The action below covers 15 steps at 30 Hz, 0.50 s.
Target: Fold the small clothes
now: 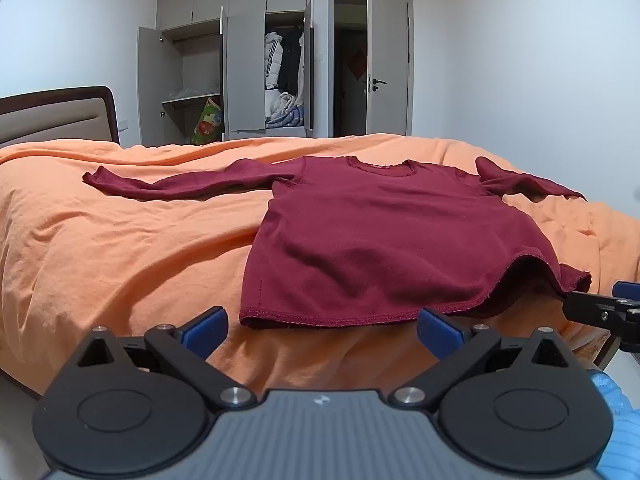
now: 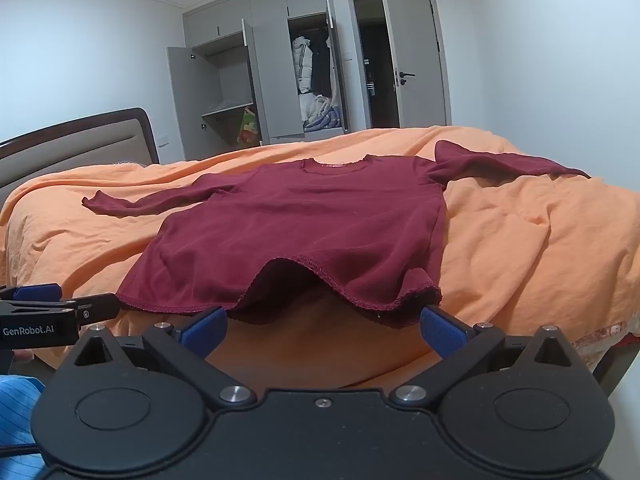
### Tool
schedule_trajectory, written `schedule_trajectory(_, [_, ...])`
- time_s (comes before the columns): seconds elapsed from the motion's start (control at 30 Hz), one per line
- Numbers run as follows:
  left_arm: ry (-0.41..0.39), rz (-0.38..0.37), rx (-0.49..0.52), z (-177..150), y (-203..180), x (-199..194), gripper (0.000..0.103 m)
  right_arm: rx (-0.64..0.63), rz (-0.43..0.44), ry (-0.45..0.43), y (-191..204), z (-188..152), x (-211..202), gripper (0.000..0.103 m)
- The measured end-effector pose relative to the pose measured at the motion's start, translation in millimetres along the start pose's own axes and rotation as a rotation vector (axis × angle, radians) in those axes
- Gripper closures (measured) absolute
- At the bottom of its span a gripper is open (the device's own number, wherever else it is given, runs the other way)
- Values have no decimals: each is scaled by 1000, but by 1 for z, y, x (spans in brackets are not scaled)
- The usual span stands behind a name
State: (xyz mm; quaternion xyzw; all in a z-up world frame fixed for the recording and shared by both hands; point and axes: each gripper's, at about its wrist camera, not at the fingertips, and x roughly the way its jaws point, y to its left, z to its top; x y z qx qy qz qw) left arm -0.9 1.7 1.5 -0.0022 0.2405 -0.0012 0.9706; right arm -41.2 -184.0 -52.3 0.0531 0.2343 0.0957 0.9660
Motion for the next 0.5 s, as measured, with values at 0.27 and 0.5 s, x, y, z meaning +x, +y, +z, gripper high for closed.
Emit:
schedule_trajectory(0.27, [5,-3,14,-2,-4,2,0,-1,-1,0,0,0,0,0])
schedule_trajectory(0.5, [6,-3,13,-2,-4,2,0,0,-1,0,0,0,0,0])
